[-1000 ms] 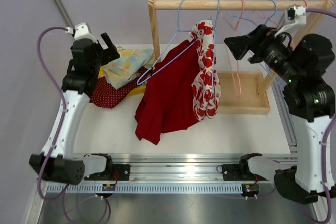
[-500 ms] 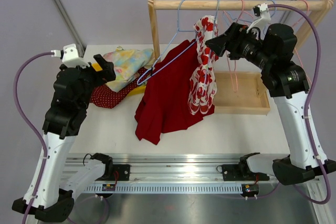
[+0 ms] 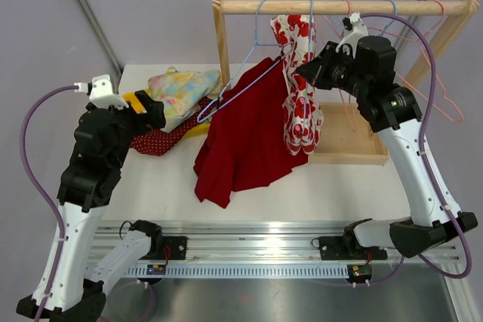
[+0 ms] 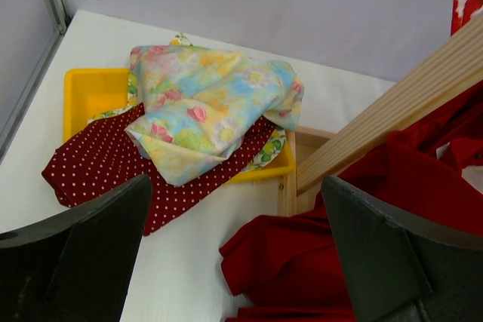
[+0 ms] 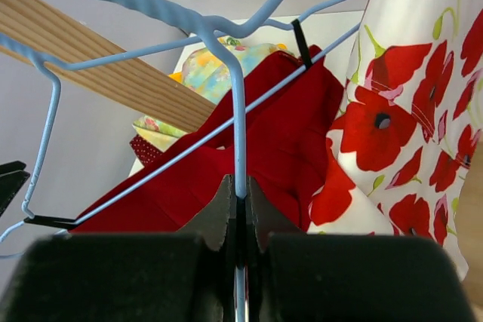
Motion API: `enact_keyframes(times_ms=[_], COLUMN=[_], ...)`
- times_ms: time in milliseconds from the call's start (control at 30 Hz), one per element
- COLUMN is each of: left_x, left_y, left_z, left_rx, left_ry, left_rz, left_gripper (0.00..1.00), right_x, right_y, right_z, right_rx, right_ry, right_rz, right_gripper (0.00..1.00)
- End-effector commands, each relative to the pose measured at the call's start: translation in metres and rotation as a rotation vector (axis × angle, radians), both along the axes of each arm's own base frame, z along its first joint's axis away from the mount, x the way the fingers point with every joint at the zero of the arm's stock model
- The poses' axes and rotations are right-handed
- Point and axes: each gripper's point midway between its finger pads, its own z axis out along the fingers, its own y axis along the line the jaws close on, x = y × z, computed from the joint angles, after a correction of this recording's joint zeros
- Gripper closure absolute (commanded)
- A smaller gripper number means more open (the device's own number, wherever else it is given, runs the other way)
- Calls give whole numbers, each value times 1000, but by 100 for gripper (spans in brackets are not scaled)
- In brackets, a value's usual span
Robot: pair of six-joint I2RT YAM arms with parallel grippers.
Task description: Remove the skirt from the hanger
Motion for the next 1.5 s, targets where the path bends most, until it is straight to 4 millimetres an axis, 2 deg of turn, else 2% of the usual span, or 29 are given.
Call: enact_keyframes(times_ms=[0,33,67,100,133,167,200,233,300,333,367,400,433,467,533,567,600,667,700,867,933,1033,1100,1133,1167,1233,1367,1400,1467], left_x=[-6,-10,-13,-21,-22,-24,-31,-19,-18,-20,-14,-23,-29,-28,-49,-50,-64,-76,-80,-77,-69,-60,-52,-49,-48,-49,-55,-57,-62], left_y=[-13,-18,-20,-25,-31,-36,-44,-58,-83,-87,-101,-121,-129,-146,-182,-205,-229,-257,-280,-338,-354,-367,-370,-368,-370,-373,-382,-384,-389], left_z=[17,25,34,57,65,73,94,90,93,107,105,111,125,122,135,128,125,117,109,65,43,22,23,16,22,13,15,15,14], left_rx=[13,13,11,-1,7,10,6,33,56,67,81,81,84,99,121,143,153,175,179,138,141,149,137,143,128,129,95,90,70], left_ry=[-17,-38,-61,-113,-125,-137,-175,-140,-123,-151,-139,-159,-197,-190,-236,-221,-222,-228,-226,-161,-104,-77,-108,-105,-137,-146,-195,-201,-210], left_rz=[-86,-116,-132,-162,-191,-219,-263,-311,-402,-412,-443,-515,-548,-596,-746,-807,-899,-1001,-1045,-1125,-1116,-1101,-1067,-1048,-1042,-1059,-1110,-1123,-1156], left_gripper=[1,1,1,1,1,1,1,1,1,1,1,1,1,1,1,1,1,1,1,1,1,1,1,1,1,1,59,82,99], right_x=[-7,-12,-15,-19,-25,-28,-30,-34,-37,-39,-41,-45,-45,-47,-55,-59,-65,-72,-78,-107,-120,-140,-155,-161,-164,-173,-182,-183,-184], right_y=[-11,-13,-16,-18,-21,-24,-25,-28,-29,-30,-30,-31,-31,-30,-31,-29,-30,-27,-28,-19,-18,-20,-22,-20,-19,-20,-20,-20,-18], right_z=[39,57,62,71,91,95,100,110,109,107,105,105,96,95,90,90,92,91,94,99,98,96,97,94,94,92,89,91,92], right_rx=[-13,-2,-9,-7,7,0,2,9,6,5,8,11,10,17,23,37,45,64,75,152,169,187,199,205,211,221,238,240,246], right_ry=[-98,-135,-136,-151,-192,-192,-200,-220,-213,-208,-201,-205,-183,-177,-169,-161,-165,-152,-156,-115,-100,-82,-75,-59,-53,-45,-30,-33,-32], right_rz=[-37,-40,-45,-50,-55,-64,-65,-71,-70,-74,-71,-71,-70,-65,-59,-44,-39,-16,-9,76,101,126,149,170,178,190,207,210,224], right_gripper=[100,100,100,100,100,100,100,100,100,100,100,100,100,100,100,100,100,100,100,100,100,100,100,100,100,100,100,100,100])
